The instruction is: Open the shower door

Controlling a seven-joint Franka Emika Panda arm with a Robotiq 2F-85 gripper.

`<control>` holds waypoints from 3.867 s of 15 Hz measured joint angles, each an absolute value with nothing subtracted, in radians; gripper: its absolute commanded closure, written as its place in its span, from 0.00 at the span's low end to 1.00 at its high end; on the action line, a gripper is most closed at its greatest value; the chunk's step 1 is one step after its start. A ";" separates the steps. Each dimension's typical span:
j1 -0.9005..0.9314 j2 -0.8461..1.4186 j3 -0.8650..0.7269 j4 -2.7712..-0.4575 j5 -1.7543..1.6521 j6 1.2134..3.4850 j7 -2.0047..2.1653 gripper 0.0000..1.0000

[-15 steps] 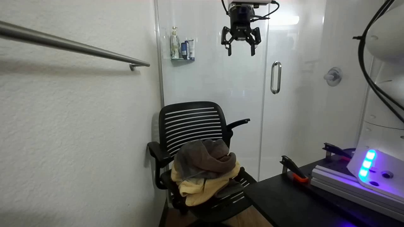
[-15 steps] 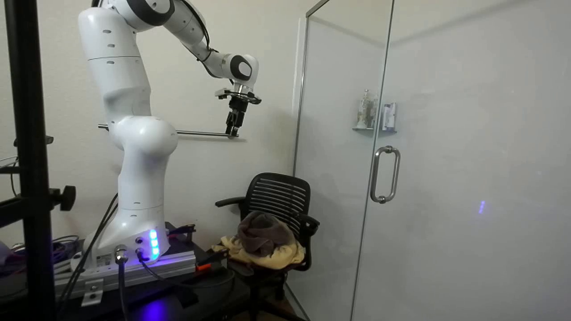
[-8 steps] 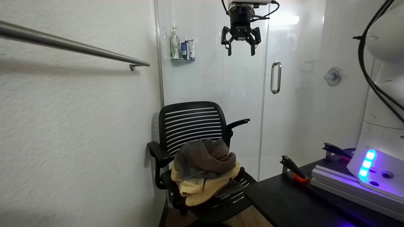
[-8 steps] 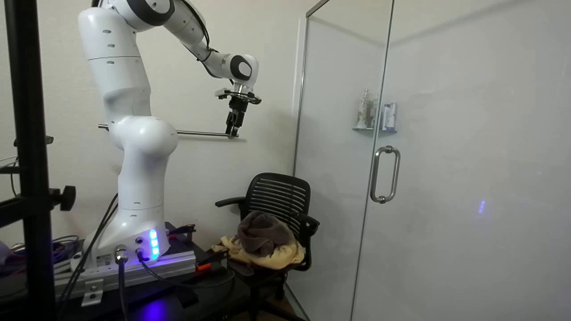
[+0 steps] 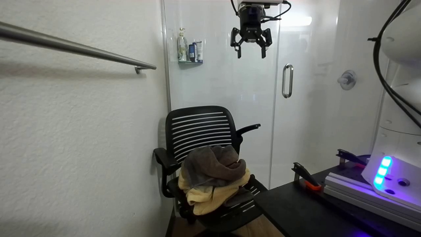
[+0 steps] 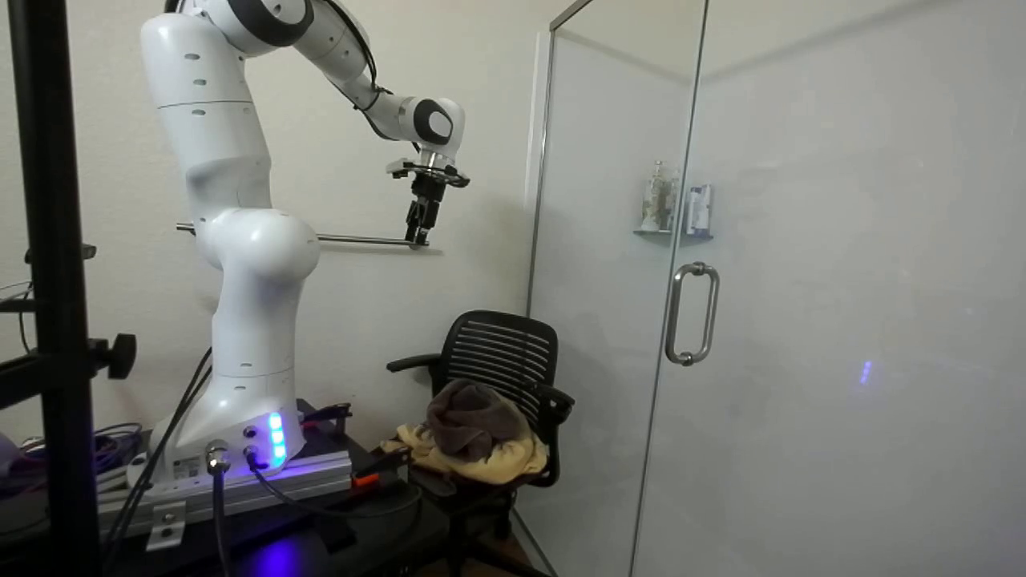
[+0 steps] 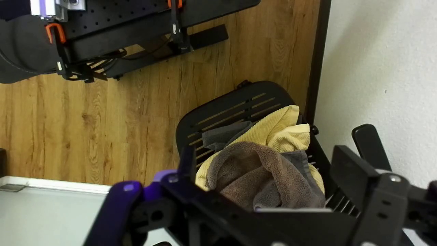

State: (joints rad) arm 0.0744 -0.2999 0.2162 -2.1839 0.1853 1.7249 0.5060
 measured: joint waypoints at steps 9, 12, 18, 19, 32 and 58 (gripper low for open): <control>0.074 -0.300 0.216 -2.184 0.185 1.725 0.506 0.00; 0.076 -0.305 0.229 -2.187 0.115 1.782 0.511 0.00; 0.046 -0.236 0.241 -2.258 -0.241 2.189 0.586 0.00; 0.032 -0.211 0.238 -2.263 -0.314 2.265 0.618 0.00; -0.148 -0.072 0.004 -2.190 -0.838 2.622 0.906 0.00; -0.163 0.326 -0.156 -1.832 -1.428 2.315 1.746 0.00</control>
